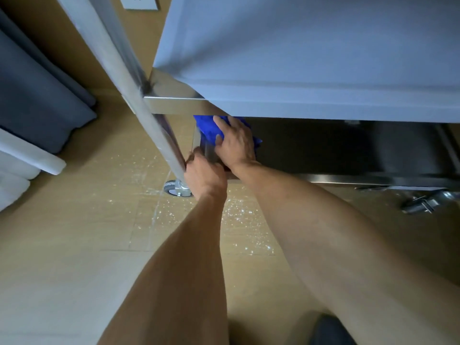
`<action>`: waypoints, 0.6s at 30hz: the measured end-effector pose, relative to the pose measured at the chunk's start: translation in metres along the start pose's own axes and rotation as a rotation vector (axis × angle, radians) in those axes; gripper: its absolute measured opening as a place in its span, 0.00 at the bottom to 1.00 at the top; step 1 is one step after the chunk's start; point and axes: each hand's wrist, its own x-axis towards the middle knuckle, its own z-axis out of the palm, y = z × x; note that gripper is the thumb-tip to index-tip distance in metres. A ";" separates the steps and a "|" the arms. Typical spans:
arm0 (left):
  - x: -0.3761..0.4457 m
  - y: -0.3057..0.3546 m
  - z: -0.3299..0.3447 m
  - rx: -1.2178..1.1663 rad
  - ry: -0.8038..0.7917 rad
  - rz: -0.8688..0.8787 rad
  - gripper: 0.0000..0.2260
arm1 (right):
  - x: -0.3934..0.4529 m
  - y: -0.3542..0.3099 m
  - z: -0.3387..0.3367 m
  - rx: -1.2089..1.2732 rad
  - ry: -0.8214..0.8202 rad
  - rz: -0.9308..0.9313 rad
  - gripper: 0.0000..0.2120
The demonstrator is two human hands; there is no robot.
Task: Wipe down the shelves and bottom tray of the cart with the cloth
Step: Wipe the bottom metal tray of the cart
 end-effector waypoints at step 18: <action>-0.003 -0.012 -0.038 -0.393 0.253 -0.098 0.39 | -0.042 0.082 -0.049 -0.175 0.056 0.429 0.30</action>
